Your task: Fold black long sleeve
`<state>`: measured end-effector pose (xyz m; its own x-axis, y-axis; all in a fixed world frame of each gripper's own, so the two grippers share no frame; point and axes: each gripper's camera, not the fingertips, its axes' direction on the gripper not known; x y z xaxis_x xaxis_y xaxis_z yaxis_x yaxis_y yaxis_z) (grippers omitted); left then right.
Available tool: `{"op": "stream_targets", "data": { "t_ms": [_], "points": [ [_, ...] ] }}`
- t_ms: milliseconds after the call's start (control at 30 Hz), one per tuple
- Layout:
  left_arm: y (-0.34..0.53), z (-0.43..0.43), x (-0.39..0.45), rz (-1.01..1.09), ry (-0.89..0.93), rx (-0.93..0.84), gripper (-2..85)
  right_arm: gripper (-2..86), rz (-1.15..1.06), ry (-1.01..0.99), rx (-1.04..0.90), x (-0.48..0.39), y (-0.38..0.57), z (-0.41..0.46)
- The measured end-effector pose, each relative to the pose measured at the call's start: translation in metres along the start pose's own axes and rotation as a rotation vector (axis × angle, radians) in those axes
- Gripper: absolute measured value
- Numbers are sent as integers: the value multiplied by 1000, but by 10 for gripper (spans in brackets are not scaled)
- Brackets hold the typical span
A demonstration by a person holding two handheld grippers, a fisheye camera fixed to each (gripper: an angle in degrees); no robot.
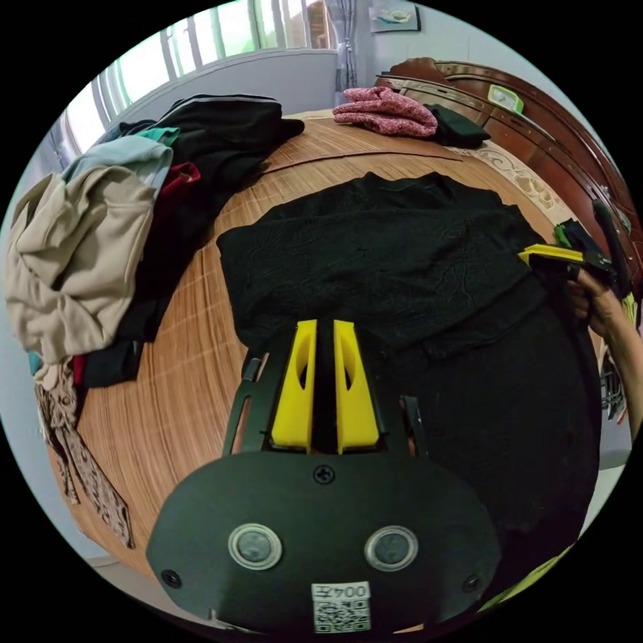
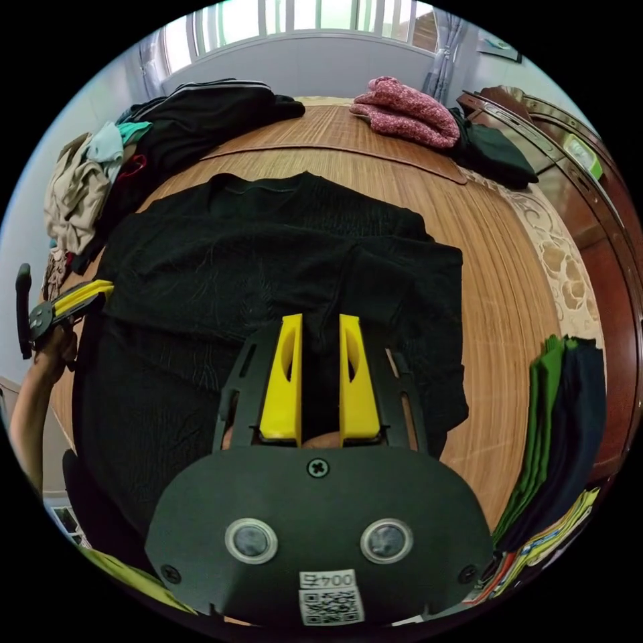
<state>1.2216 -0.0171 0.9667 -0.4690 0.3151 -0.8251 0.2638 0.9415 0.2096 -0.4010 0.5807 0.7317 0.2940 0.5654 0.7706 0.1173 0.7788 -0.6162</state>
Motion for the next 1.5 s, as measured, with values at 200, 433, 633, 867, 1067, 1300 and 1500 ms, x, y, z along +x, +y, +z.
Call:
{"op": "stream_targets", "data": {
  "t_ms": [200, 433, 633, 867, 1067, 1300, 1500],
  "points": [
    [-45, 22, -13, 20, -48, 31, 33, 91, -19, 38, -6, 9, -53, 23],
    [-83, 38, -41, -12, -32, 64, 57, 91, 16, 9, -1, 27, -93, 45],
    [-56, -11, -71, -32, 138, 169, 100, 106, 24, -109, 85, 47, -39, 6],
    [106, -92, -87, -93, 224, 72, 99, 98, 4, -165, 45, 52, 128, -40],
    [213, -126, -80, -206, 333, -12, 93, 84, 131, -206, 23, 67, 234, -48],
    [251, -142, -48, -141, 404, -72, 97, 70, 253, -268, 117, 82, 310, -73],
    [249, -129, -42, -155, 424, -141, 92, 65, 285, -266, 159, 90, 369, -85]
  ]
}}
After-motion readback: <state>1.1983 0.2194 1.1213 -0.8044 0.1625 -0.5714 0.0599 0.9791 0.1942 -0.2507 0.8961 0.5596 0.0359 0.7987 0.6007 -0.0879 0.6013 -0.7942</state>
